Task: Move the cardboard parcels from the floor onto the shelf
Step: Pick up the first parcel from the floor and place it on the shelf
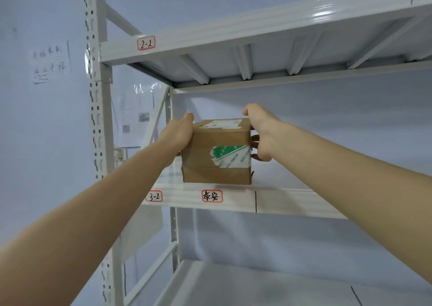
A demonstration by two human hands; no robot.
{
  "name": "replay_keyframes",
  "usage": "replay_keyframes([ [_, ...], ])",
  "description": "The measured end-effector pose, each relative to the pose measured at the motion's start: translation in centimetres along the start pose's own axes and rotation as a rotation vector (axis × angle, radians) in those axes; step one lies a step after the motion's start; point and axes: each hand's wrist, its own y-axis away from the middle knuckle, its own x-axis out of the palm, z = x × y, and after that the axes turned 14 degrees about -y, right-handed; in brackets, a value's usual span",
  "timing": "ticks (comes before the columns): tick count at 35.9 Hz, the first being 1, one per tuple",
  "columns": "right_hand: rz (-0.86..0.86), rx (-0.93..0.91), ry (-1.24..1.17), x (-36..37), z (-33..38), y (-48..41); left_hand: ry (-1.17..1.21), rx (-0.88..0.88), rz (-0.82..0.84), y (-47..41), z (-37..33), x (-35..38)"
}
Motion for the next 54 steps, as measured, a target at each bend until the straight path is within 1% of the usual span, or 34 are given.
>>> replay_keyframes([
  [9,-0.076,0.008,-0.016,1.3,-1.8,-4.3,0.049,-0.035,0.077,-4.3,2.2,2.7],
  [17,-0.112,0.029,-0.013,1.1,-3.0,-6.0,0.018,-0.051,0.079,-5.1,3.0,3.4],
  [26,-0.119,0.006,0.002,1.1,-3.6,-5.2,0.024,-0.044,0.053,-4.2,3.1,3.6],
  [28,-0.131,-0.005,0.005,0.9,-3.6,-4.7,-0.016,-0.006,0.008,-4.0,3.1,3.6],
  [33,-0.192,-0.154,0.020,-0.2,-3.8,-3.4,-0.168,0.190,-0.279,-2.1,2.4,3.6],
  [37,-0.179,-0.200,0.039,-1.3,-3.8,-1.4,-0.234,0.246,-0.348,1.2,0.9,3.6],
  [39,-0.161,-0.193,0.043,-2.1,-3.7,-0.1,-0.349,0.220,-0.364,3.4,0.0,3.9],
  [42,-0.133,-0.131,0.016,-3.9,-3.6,2.5,-0.535,0.177,-0.325,6.7,-1.2,4.5],
  [44,-0.113,-0.107,0.014,-5.4,-3.5,4.1,-0.574,0.167,-0.283,8.7,-1.8,5.1],
  [50,-0.023,-0.042,0.008,-11.8,-3.6,7.9,-0.538,0.146,-0.202,14.8,-4.5,7.0],
  [54,-0.010,-0.007,0.013,-16.2,-4.6,9.7,-0.521,0.141,-0.137,19.0,-5.6,9.1],
])
